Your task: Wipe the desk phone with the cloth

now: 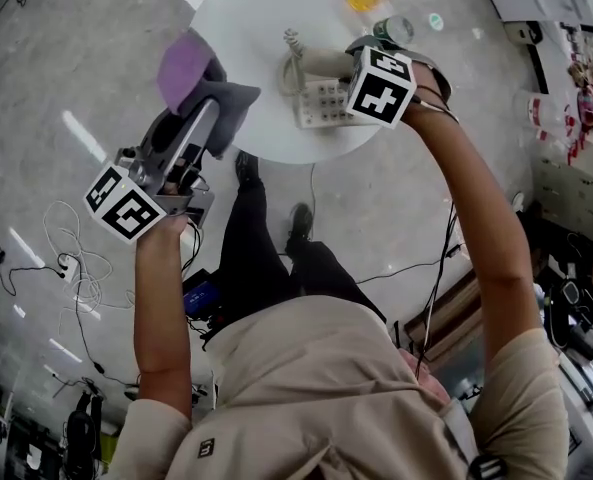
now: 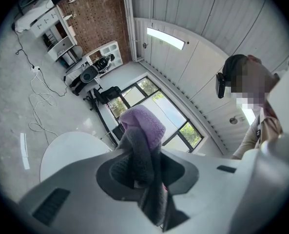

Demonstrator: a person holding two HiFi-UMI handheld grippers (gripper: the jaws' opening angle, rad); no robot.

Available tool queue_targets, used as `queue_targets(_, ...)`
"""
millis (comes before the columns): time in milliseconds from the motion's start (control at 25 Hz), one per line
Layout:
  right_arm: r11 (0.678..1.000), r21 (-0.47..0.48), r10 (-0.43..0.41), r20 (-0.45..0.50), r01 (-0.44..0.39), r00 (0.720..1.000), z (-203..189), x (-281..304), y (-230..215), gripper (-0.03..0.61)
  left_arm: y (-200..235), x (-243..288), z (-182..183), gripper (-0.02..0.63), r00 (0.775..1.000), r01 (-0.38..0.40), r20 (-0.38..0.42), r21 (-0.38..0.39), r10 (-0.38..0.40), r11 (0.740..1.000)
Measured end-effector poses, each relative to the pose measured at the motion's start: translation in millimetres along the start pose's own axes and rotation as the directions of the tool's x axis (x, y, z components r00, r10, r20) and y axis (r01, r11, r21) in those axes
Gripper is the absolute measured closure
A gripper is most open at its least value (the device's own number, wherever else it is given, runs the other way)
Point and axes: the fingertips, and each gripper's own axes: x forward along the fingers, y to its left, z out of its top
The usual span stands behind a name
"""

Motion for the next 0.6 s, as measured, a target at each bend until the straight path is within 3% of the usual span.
queue_targets(160,0.994,-0.108,-0.039,-0.116,0.026,0.993,-14.5,20.8,-3.8,0.37,4.3,-1.5,-3.3,0.523,1.0,-0.004,0.003,-0.008,0.004,1.0)
queue_targets(360,0.984,-0.178,-0.061,-0.204,0.024,0.977,-18.1,37.0,-9.4,0.37,9.3,-3.1,-5.4,0.523,1.0,-0.01,0.004,-0.015,0.011,1.0)
queue_targets(600,0.982,-0.189,-0.014,-0.218,-0.028,0.976,-12.3,52.5,-13.0,0.37,8.4,-2.5,-3.6,0.523,1.0,-0.013,0.011,-0.017,0.013,1.0)
